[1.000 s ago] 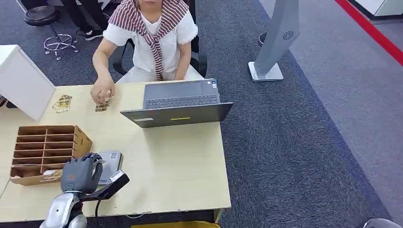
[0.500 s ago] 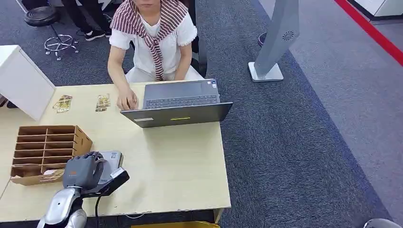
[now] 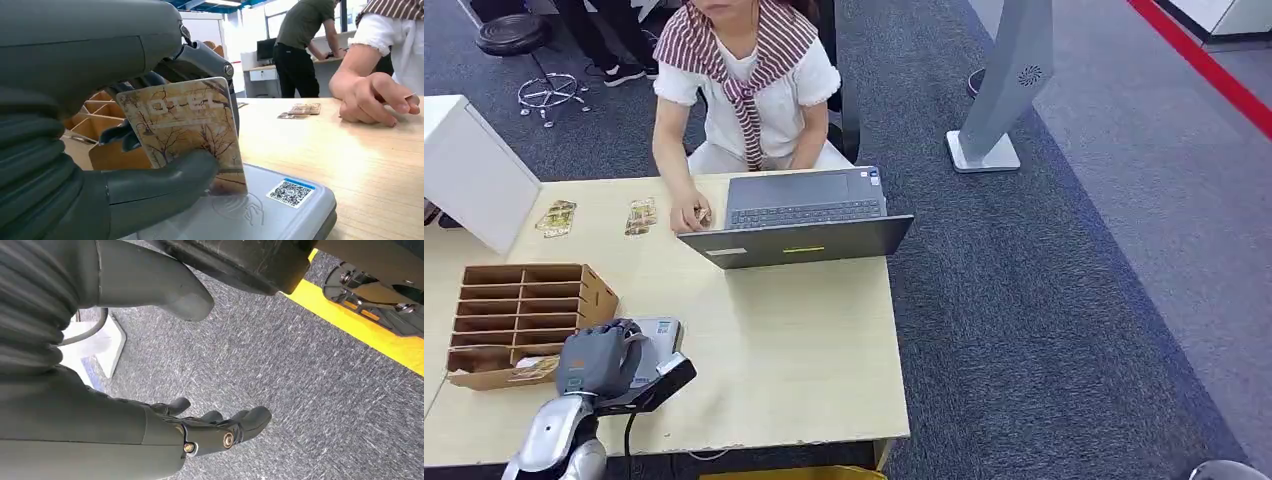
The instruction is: Pass the card to the sensor for recognition and then transmit it.
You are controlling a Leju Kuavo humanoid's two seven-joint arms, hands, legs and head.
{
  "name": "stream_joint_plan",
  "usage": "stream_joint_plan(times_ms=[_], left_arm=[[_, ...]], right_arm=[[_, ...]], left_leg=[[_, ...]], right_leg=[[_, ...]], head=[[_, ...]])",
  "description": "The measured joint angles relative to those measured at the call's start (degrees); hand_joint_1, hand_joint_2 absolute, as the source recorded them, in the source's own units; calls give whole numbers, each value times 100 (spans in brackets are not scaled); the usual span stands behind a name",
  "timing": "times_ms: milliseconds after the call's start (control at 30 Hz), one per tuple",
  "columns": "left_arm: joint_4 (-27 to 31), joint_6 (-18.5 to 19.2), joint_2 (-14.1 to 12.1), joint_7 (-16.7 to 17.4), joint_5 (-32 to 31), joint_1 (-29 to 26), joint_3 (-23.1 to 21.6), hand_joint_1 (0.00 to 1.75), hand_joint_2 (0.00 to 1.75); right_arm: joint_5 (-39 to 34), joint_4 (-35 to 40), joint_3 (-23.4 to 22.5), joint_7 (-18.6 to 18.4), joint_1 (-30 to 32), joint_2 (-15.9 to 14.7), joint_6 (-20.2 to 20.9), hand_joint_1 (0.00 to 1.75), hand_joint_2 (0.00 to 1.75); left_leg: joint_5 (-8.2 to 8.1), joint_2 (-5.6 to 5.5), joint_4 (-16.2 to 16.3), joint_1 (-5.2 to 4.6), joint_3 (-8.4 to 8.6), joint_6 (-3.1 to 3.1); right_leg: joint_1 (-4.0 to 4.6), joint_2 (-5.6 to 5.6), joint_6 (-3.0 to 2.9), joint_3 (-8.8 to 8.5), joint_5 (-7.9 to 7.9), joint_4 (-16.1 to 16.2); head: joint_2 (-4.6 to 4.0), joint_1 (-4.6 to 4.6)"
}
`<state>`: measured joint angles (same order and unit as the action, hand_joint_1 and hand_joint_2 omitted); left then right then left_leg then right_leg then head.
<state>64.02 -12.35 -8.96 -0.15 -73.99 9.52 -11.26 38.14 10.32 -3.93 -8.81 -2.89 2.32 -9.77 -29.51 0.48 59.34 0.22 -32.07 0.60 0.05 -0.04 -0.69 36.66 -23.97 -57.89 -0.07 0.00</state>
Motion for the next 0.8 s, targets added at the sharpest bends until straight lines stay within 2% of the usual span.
stream_joint_plan(times_ms=[800], left_arm=[[-7,0,0,0,0,3,0,175,175]], right_arm=[[0,-7,0,-2,0,0,2,0,175]], left_leg=[[0,0,0,0,2,0]], right_leg=[[0,0,-1,-2,0,0]], head=[[-2,0]])
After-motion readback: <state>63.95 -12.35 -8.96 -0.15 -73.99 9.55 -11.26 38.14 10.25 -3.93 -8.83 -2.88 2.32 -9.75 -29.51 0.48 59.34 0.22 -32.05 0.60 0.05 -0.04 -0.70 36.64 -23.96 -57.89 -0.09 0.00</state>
